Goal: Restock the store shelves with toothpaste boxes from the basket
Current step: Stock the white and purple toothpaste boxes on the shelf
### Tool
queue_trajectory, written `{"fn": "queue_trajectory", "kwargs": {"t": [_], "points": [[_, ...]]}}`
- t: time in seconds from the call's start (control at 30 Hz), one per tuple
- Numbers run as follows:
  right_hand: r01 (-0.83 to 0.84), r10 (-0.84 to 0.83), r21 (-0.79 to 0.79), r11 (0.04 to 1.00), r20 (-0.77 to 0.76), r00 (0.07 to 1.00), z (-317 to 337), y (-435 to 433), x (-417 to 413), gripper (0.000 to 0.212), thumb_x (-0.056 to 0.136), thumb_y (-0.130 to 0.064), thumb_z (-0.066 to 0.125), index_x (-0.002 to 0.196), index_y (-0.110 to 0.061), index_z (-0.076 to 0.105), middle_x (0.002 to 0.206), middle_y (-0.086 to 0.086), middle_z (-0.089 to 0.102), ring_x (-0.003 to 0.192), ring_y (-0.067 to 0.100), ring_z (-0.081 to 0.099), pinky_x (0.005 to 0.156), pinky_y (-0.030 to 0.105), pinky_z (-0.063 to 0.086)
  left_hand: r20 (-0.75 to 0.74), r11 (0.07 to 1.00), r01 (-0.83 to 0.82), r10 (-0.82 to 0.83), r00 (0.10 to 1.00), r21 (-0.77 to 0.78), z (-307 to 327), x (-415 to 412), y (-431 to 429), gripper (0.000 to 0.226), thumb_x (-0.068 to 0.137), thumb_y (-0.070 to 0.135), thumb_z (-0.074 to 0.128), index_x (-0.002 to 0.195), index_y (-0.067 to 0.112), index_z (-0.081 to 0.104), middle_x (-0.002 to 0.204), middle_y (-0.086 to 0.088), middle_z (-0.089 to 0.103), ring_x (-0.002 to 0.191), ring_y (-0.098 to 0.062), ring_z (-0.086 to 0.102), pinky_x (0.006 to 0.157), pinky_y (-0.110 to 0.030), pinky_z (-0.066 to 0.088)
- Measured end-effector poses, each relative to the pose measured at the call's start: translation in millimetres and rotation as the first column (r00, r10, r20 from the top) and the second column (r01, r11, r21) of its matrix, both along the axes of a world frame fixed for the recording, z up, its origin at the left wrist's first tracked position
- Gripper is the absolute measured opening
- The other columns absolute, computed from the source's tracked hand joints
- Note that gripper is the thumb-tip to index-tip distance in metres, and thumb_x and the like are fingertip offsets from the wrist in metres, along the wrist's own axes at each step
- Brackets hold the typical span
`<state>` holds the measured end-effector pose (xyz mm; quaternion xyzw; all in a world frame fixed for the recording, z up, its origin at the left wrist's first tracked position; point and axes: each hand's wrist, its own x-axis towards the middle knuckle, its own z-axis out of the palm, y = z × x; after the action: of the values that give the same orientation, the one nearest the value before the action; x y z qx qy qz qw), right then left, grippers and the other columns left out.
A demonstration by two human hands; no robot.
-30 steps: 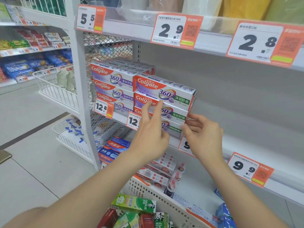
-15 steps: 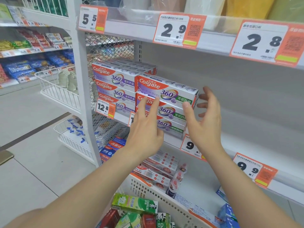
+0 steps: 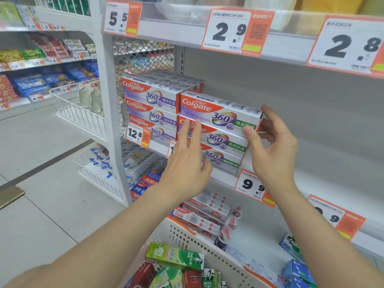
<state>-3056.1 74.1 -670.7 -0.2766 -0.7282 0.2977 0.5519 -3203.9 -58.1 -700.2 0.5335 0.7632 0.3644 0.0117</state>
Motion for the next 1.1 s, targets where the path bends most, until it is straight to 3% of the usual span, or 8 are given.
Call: {"fn": "queue_trajectory", "kwargs": {"t": [0.4, 0.57, 0.77, 0.9, 1.1], "points": [[-0.023, 0.023, 0.016, 1.0, -0.009, 1.0, -2, -6, -1, 0.056, 0.092, -0.03, 0.081, 0.143, -0.02, 0.057, 0.118, -0.005, 0.075, 0.105, 0.012, 0.071, 0.096, 0.043, 0.056, -0.013, 1.0, -0.001, 0.001, 1.0, -0.012, -2, -2, 1, 0.092, 0.102, 0.03, 0.058, 0.167, 0.025, -0.008, 0.172, 0.007, -0.02, 0.162, -0.027, 0.004, 0.125, -0.051, 0.028], [-0.003, -0.004, 0.092, 0.996, 0.076, 0.997, -5, -13, 7, 0.066, 0.089, -0.021, 0.083, 0.147, -0.019, 0.053, 0.125, -0.01, 0.071, 0.115, -0.002, 0.065, 0.099, 0.032, 0.055, -0.023, 1.0, -0.001, 0.001, 1.0, -0.015, -1, -2, -1, 0.093, 0.101, 0.028, 0.058, 0.167, 0.024, -0.007, 0.173, 0.007, -0.019, 0.161, -0.028, 0.009, 0.125, -0.05, 0.029], [-0.025, 0.025, 0.022, 0.999, 0.008, 1.0, -5, -10, 6, 0.062, 0.089, -0.012, 0.083, 0.144, -0.016, 0.056, 0.125, -0.004, 0.073, 0.117, 0.005, 0.068, 0.099, 0.04, 0.057, -0.031, 1.0, 0.009, -0.009, 0.999, -0.015, 0, -1, -1, 0.093, 0.101, 0.027, 0.059, 0.167, 0.023, -0.006, 0.173, 0.008, -0.019, 0.161, -0.026, 0.008, 0.125, -0.051, 0.028], [-0.012, 0.012, 0.0, 1.0, 0.003, 1.0, -7, -11, 8, 0.058, 0.089, -0.016, 0.084, 0.142, -0.015, 0.061, 0.126, -0.007, 0.073, 0.117, 0.001, 0.068, 0.101, 0.036, 0.056, -0.028, 1.0, 0.012, -0.012, 1.0, -0.022, 0, -1, -2, 0.092, 0.101, 0.027, 0.059, 0.167, 0.024, -0.006, 0.173, 0.008, -0.018, 0.161, -0.027, 0.008, 0.126, -0.051, 0.026], [0.062, -0.062, -0.027, 0.998, -0.025, 0.998, -9, -12, 7, 0.04, 0.085, -0.024, 0.087, 0.123, -0.019, 0.074, 0.11, -0.014, 0.077, 0.104, 0.004, 0.072, 0.097, 0.039, 0.057, -0.025, 1.0, 0.013, -0.013, 1.0, -0.022, 0, 0, -2, 0.092, 0.1, 0.026, 0.059, 0.168, 0.023, -0.003, 0.173, 0.009, -0.017, 0.161, -0.027, 0.007, 0.127, -0.05, 0.025]]}}
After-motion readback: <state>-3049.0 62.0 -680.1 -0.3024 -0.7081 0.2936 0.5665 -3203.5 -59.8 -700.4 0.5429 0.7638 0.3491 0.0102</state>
